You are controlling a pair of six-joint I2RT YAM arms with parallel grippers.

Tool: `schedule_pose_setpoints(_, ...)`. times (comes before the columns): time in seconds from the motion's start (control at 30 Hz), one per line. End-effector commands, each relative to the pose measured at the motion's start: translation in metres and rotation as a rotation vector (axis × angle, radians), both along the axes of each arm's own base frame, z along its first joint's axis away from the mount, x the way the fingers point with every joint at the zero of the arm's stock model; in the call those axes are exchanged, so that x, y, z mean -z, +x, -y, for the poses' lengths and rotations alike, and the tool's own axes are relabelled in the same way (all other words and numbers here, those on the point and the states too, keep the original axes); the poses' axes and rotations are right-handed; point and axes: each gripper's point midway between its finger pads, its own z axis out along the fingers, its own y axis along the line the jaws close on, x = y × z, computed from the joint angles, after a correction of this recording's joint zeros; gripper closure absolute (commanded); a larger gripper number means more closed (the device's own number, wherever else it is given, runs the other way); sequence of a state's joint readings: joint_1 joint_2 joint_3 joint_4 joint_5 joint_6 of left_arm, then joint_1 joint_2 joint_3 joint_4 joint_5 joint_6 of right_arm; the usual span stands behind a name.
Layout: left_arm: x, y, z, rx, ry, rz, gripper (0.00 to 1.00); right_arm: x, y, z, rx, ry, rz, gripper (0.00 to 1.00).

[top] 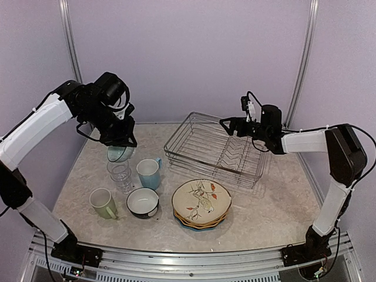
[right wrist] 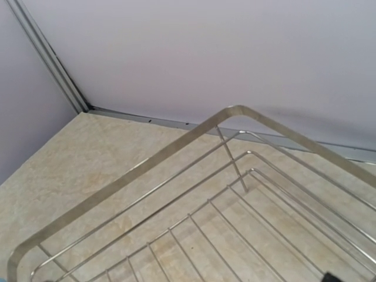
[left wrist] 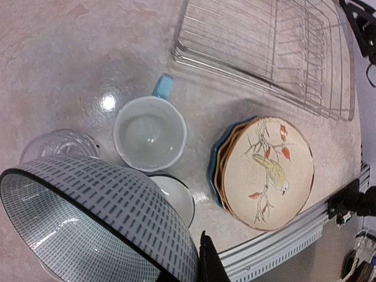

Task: Unload the mixed dishes from the dish rack
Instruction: Place the bowl in the bowl.

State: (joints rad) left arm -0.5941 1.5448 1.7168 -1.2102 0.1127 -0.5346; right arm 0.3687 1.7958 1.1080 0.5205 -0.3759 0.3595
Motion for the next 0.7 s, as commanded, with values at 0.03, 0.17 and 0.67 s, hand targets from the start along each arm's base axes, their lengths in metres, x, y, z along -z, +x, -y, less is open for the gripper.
schedule_pose_setpoints(0.03, 0.021, -0.069, 0.004, 0.045, 0.155, -0.087, 1.0, 0.008, 0.002, 0.005, 0.017, -0.021, -0.018, 0.04)
schedule_pose_setpoints(0.17, 0.05, -0.094, 0.003, 0.042, 0.284, -0.144, 1.0, 0.008, 0.001, 0.006, 0.021, -0.024, -0.018, 0.01)
schedule_pose_setpoints(0.67, 0.137, -0.089, 0.047, 0.146, 0.531, -0.257, 0.98, 0.002, -0.008, 0.017, 0.057, -0.056, 0.001, 0.0)
